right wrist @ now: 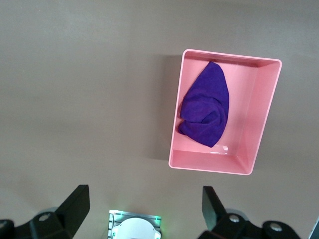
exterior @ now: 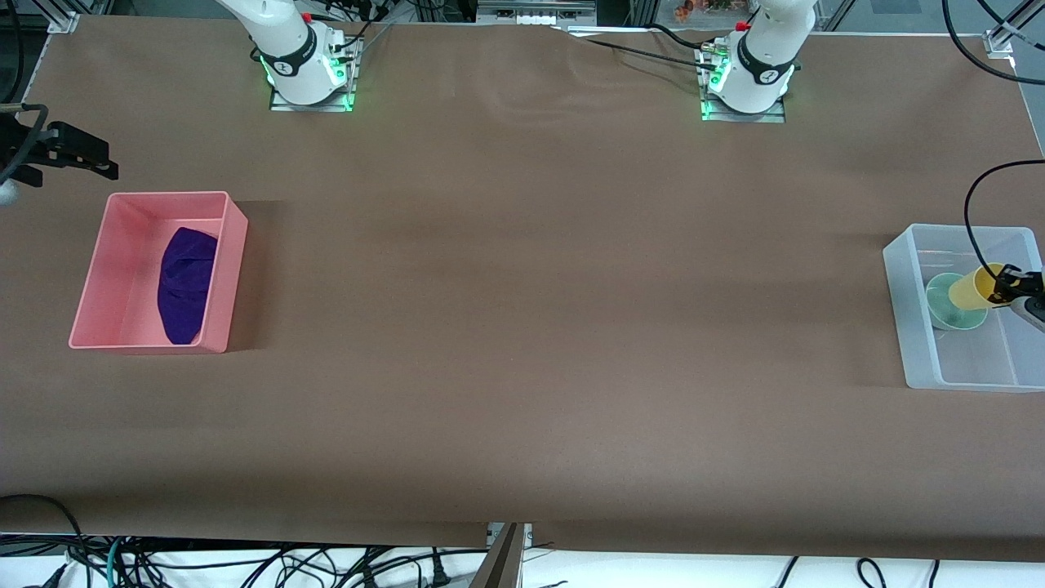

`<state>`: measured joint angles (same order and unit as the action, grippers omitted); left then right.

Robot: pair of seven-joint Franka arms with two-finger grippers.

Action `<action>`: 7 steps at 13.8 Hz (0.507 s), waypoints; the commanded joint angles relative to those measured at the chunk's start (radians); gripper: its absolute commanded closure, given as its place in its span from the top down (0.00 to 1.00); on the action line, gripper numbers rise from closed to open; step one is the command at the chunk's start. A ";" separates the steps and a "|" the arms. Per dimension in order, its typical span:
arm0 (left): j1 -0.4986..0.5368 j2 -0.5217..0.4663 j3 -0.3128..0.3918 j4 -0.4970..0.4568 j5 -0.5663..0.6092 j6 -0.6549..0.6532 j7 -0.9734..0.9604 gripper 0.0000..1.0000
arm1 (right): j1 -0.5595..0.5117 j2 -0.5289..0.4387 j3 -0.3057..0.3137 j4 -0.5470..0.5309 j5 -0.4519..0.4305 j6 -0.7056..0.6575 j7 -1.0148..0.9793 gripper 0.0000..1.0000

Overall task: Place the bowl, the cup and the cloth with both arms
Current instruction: 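Carry the yellow cup with the left gripper and lower it into the green cup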

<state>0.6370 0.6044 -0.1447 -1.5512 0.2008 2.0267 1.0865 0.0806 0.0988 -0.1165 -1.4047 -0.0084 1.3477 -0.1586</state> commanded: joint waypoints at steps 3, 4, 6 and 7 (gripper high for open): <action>0.021 0.011 -0.021 0.003 0.006 0.026 0.030 1.00 | 0.002 0.002 0.011 0.003 -0.010 -0.019 0.021 1.00; 0.017 -0.015 -0.029 0.003 0.006 0.018 0.024 1.00 | 0.004 0.002 0.011 0.003 -0.010 -0.019 0.022 1.00; 0.010 -0.066 -0.077 0.011 0.006 -0.060 -0.011 1.00 | 0.004 0.002 0.012 0.003 -0.008 -0.019 0.056 1.00; 0.009 -0.095 -0.114 0.014 0.008 -0.113 -0.072 1.00 | 0.004 0.002 0.012 0.003 -0.008 -0.019 0.056 1.00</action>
<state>0.6527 0.5855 -0.2095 -1.5310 0.2006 2.0060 1.0830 0.0822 0.1080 -0.1114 -1.4047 -0.0085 1.3430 -0.1294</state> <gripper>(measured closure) 0.401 0.000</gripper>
